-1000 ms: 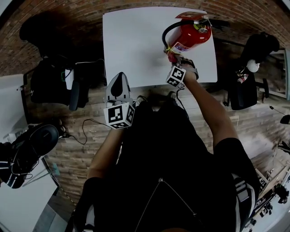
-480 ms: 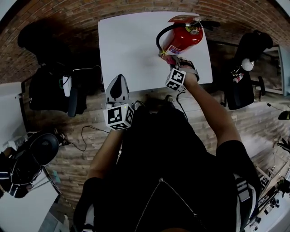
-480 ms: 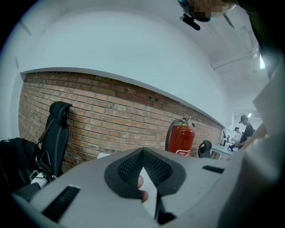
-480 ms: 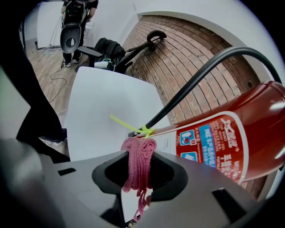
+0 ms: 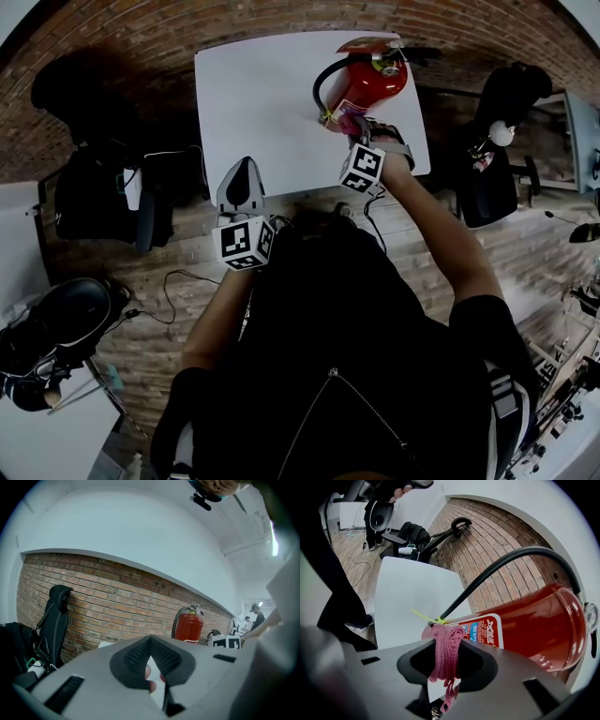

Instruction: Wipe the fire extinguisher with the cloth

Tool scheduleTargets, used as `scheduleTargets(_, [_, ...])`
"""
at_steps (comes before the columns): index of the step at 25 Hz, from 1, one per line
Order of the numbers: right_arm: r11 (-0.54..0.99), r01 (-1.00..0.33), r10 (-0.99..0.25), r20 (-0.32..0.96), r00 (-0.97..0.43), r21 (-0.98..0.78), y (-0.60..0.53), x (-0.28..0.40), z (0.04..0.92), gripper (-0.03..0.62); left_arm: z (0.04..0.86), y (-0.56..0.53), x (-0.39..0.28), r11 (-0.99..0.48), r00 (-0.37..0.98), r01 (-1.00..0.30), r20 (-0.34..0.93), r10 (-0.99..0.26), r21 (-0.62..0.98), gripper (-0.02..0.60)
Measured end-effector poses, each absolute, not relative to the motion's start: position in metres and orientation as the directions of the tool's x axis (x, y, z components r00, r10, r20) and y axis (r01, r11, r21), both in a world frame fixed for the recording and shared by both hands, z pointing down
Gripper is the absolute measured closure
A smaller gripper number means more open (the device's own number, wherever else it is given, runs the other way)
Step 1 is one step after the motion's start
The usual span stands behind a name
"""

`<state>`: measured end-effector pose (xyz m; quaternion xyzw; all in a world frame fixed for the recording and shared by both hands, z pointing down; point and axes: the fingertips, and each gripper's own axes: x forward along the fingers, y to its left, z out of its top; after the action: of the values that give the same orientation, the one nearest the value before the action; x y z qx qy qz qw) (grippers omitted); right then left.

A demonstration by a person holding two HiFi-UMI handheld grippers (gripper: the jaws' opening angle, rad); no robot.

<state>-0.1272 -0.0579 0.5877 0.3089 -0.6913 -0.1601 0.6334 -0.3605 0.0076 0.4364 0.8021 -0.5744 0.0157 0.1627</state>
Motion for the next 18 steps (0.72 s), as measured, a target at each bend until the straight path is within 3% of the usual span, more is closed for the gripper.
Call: scheduleTargets(18, [0.684, -0.199, -0.716, 0.698, -0.001, 0.702, -0.06, -0.133, 0.482, 0.474, 0.432, -0.005, -0.347, -0.319, 0.379, -0.904, 0.185, -0.907, 0.284, 0.574])
